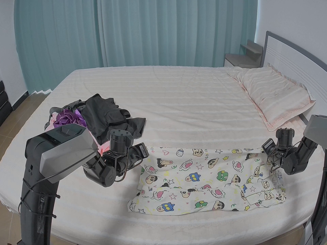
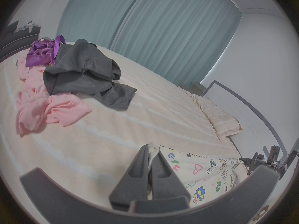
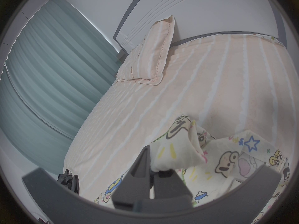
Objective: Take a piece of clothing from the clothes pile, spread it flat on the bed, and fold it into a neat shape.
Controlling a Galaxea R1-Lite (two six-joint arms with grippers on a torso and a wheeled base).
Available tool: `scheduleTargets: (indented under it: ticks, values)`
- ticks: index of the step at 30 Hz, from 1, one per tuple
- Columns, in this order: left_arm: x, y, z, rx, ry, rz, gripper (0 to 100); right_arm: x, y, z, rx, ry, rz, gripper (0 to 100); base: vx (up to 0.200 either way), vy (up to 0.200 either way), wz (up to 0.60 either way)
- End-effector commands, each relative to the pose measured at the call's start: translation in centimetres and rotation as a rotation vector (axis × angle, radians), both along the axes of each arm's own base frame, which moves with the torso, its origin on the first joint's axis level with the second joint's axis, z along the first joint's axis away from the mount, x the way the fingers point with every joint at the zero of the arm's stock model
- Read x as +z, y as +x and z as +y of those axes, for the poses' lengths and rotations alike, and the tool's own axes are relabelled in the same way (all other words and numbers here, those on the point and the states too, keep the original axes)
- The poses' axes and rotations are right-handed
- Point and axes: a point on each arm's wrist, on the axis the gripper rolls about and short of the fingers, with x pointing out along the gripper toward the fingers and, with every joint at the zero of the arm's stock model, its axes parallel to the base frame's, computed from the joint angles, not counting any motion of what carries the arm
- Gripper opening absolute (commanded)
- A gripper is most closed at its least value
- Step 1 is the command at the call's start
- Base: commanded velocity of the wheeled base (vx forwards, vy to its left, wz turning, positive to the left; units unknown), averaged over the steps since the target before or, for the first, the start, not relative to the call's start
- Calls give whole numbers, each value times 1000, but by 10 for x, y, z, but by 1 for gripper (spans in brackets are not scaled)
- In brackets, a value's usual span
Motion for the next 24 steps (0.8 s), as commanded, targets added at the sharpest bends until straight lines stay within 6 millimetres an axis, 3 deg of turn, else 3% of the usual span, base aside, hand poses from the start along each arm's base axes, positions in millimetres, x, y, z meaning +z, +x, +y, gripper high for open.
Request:
scheduleTargets:
  ticks: [1, 13, 18, 24]
  values:
    - [-2, -8, 0, -6, 8, 17, 0, -2, -8, 1, 2, 1, 18, 0, 0, 0, 0]
    - [-2, -25, 4, -14, 4, 7, 0, -6, -28, 2, 2, 4, 63, 0, 0, 0, 0]
    - [5, -22, 3, -12, -8, -23, 0, 0, -30, 2, 2, 3, 49, 0, 0, 0, 0]
    - [22, -4, -4, -9, -42, -99, 0, 9, -12, 0, 6, 2, -11, 0, 0, 0, 0]
